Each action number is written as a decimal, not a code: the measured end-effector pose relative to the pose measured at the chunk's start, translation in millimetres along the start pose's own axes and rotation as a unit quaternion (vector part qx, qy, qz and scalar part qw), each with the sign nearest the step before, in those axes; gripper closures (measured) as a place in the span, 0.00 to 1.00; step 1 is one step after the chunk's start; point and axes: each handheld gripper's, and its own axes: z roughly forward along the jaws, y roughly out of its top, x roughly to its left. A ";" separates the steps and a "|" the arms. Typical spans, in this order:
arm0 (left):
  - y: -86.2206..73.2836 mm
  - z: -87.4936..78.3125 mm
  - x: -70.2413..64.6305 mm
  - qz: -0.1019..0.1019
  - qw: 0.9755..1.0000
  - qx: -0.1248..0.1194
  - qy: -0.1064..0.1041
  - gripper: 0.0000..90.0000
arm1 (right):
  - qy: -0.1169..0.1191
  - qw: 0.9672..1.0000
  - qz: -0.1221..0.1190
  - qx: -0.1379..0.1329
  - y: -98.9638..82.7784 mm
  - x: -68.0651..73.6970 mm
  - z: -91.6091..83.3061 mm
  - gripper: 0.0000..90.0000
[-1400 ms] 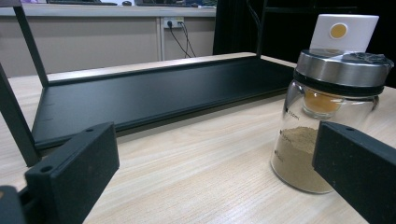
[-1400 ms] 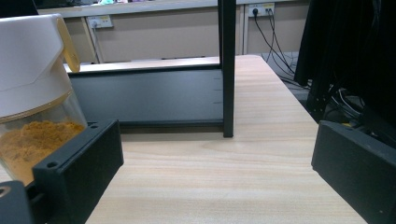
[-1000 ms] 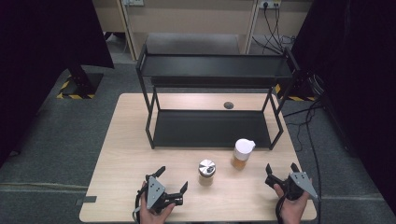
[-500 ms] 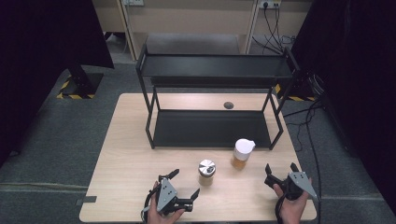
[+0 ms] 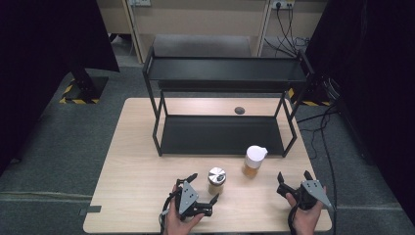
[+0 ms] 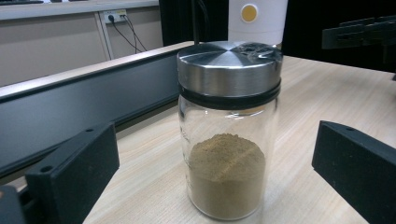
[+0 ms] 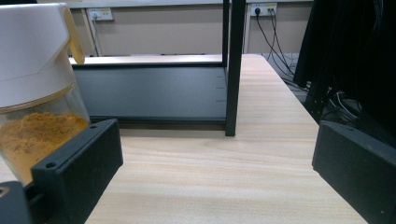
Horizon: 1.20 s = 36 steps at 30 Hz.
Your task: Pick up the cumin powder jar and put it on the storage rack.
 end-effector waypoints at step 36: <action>18.9 40.3 6.0 0.010 0.999 0.033 -0.017 0.08 | 0.004 1.000 -0.005 0.001 0.4 0.8 0.7 0.02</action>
